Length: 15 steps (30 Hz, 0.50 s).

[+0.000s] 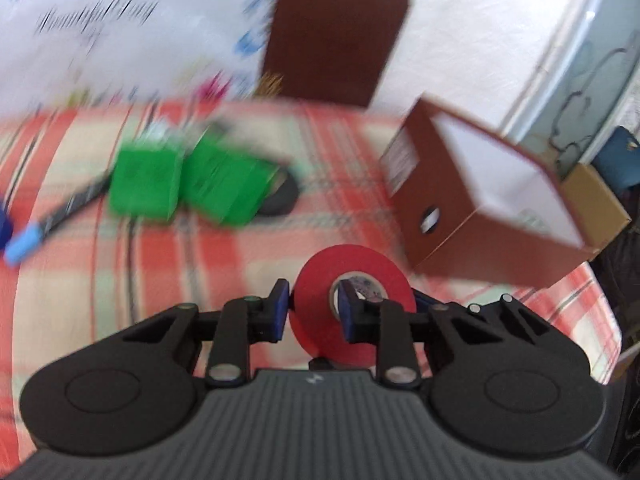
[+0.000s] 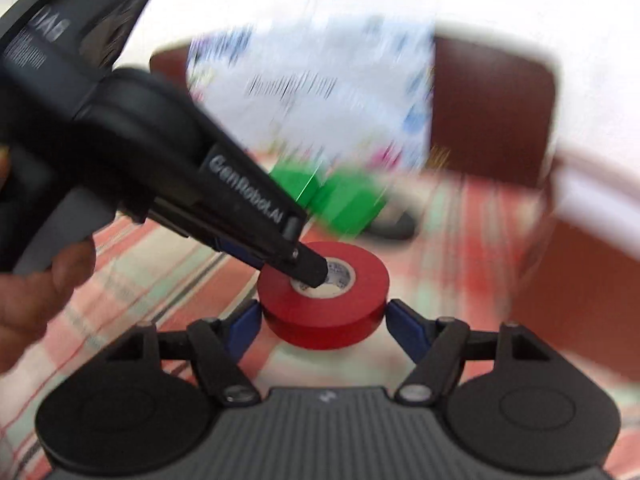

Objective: Organize objects
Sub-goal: 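Grasp the red tape with the left tool and drop it into the brown box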

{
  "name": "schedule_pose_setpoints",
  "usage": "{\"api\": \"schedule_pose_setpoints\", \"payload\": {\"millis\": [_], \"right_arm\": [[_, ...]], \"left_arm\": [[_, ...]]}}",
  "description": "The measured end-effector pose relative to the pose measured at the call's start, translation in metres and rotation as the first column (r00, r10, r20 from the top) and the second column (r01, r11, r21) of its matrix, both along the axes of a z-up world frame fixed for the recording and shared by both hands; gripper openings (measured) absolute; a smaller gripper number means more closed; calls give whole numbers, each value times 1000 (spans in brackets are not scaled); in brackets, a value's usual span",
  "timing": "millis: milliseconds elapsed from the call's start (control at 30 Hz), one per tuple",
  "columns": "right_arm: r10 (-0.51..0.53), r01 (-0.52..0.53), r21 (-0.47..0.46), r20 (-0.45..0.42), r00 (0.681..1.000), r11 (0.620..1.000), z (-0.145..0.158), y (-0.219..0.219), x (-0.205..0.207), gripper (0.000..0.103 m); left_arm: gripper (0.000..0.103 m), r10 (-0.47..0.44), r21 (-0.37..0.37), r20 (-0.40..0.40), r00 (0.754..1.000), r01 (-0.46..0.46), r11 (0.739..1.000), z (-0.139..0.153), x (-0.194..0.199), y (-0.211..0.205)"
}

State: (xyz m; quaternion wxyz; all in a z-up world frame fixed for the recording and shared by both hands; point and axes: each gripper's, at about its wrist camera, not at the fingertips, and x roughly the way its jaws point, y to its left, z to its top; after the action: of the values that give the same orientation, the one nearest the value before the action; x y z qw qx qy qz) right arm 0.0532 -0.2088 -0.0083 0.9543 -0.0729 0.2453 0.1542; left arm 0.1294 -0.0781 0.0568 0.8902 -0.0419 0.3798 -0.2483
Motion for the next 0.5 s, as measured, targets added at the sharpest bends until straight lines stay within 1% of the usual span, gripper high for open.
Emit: {"api": "schedule_pose_setpoints", "payload": {"millis": [67,133,167,233,300,367,467,500], "right_arm": [[-58,59,-4,89,994,998,23,-20,0,71],[-122,124,-4,155,980,992,43,-44,6,71],[-151,154,-2,177,973,988,51,-56,10,71],[-215,217,9,194,957,976,61,-82,22,71],[-261,261,21,167,951,965,61,-106,36,71],[-290,287,42,105,951,957,55,-128,51,71],[-314,313,61,20,949,948,42,-150,66,71],[-310,310,65,-9,951,949,38,-154,70,73]], "left_arm": [[28,-46,-9,75,996,47,999,25,5,-29],[28,-91,-15,133,987,94,995,44,13,-62],[28,-111,-17,148,983,115,993,49,19,-77],[28,-146,-17,145,979,150,989,51,34,-109],[28,-175,2,121,977,176,984,45,49,-135],[28,-193,33,94,977,191,981,33,60,-156],[28,-195,75,49,980,191,979,15,68,-171],[28,-193,92,26,981,190,977,10,70,-175]]}}
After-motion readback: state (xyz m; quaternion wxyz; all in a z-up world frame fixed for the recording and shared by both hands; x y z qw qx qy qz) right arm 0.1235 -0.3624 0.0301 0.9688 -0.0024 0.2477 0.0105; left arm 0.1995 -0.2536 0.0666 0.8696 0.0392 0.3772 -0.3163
